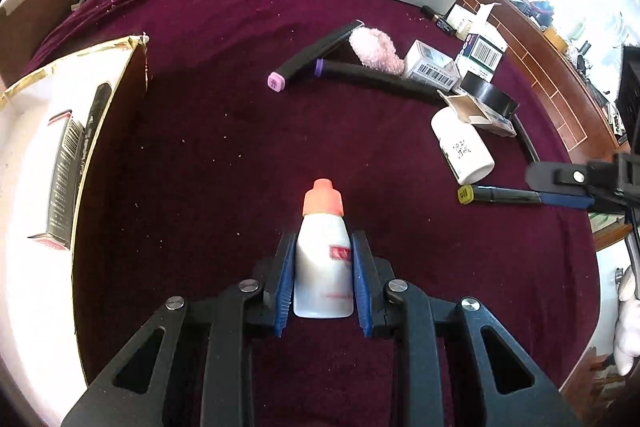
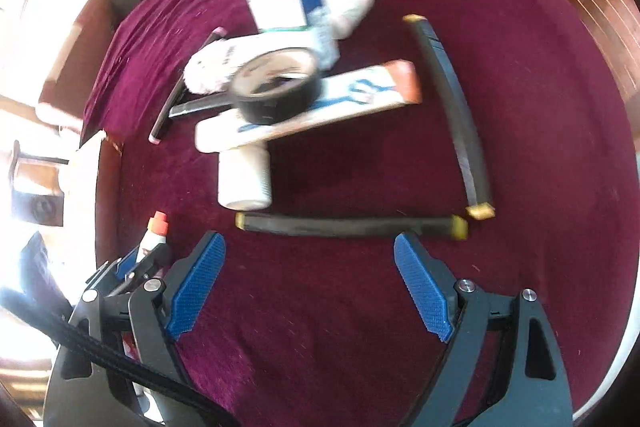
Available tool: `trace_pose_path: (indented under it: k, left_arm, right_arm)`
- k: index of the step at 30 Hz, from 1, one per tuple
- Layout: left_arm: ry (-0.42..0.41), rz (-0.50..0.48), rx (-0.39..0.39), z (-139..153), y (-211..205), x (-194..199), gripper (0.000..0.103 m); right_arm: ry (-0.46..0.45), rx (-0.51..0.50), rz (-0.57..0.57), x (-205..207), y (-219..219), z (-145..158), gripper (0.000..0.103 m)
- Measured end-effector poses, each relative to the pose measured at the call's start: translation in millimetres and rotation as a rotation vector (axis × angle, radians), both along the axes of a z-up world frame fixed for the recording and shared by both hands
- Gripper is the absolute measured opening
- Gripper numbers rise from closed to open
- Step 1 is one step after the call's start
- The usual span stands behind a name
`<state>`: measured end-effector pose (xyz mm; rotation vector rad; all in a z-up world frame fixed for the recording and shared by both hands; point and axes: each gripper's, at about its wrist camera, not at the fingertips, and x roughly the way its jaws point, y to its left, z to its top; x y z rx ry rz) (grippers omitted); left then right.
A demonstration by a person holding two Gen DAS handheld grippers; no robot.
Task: Organize objects
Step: 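Grasp the white orange-capped bottle with the left gripper, then grasp the white pill bottle with the right gripper while the left gripper lifts its bottle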
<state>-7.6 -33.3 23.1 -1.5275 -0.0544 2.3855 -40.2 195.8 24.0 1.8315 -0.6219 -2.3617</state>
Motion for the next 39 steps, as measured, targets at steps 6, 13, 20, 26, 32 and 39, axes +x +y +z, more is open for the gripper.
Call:
trace_pose_path:
  k: [6,13,20,26,32,39]
  left_arm:
    - [0.071,-0.015,-0.074,-4,15,-4,0.029]
    - [0.023,0.051,-0.005,1,-10,1,0.022]
    - [0.001,0.133,0.083,15,-45,19,0.023]
    - [-0.001,0.169,0.132,21,-57,28,0.023]
    - [0.016,0.178,0.154,32,-67,35,0.023]
    - [0.025,0.213,0.182,48,-94,46,0.023]
  right_arm:
    - [-0.001,0.040,0.080,-24,-31,-3,0.088]
    - [-0.027,0.111,0.124,-41,-54,-13,0.085]
    - [-0.035,0.196,0.151,-42,-69,-20,0.061]
    - [-0.039,0.151,0.146,-37,-61,-16,0.032]
    - [-0.060,-0.019,0.134,-22,-55,-15,0.031]
    - [-0.072,-0.229,0.113,-13,-61,-9,0.032]
